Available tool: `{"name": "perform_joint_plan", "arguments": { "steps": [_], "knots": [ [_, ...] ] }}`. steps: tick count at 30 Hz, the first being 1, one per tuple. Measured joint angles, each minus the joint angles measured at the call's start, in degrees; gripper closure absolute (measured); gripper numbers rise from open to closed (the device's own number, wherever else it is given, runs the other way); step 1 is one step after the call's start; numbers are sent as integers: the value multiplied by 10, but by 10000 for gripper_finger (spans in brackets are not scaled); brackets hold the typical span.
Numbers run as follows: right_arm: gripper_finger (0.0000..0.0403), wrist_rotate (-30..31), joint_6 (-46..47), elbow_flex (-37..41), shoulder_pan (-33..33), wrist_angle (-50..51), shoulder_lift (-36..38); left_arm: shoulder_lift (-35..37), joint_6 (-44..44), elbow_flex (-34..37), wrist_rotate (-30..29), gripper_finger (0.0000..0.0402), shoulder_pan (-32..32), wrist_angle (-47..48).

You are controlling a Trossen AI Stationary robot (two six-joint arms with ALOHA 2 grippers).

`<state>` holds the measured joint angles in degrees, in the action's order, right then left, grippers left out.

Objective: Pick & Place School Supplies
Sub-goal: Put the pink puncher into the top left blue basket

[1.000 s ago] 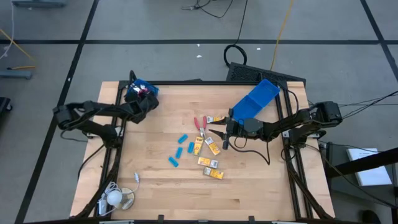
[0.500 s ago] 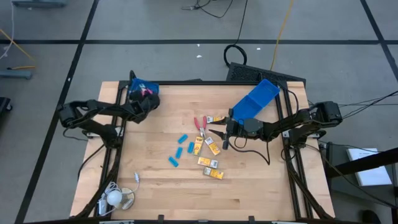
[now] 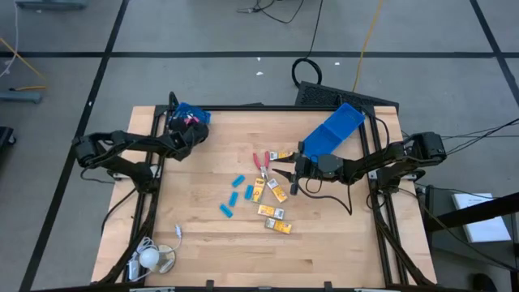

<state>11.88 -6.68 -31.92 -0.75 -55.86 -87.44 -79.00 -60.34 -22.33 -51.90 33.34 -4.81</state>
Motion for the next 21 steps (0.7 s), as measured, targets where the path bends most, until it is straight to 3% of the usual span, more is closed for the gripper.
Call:
{"name": "perform_joint_plan", "arguments": {
  "steps": [4, 8, 16, 21],
  "knots": [
    [261, 0, 0, 0, 0, 0, 0, 0, 6, 0, 2, 309, 3, 5],
    [261, 0, 0, 0, 0, 0, 0, 2, 31, -2, 61, 309, 28, 3],
    [261, 0, 0, 0, 0, 0, 0, 9, 67, -1, 87, 307, 36, 7],
    [261, 0, 0, 0, 0, 0, 0, 28, 71, 2, 138, 263, 37, 16]
  ]
}}
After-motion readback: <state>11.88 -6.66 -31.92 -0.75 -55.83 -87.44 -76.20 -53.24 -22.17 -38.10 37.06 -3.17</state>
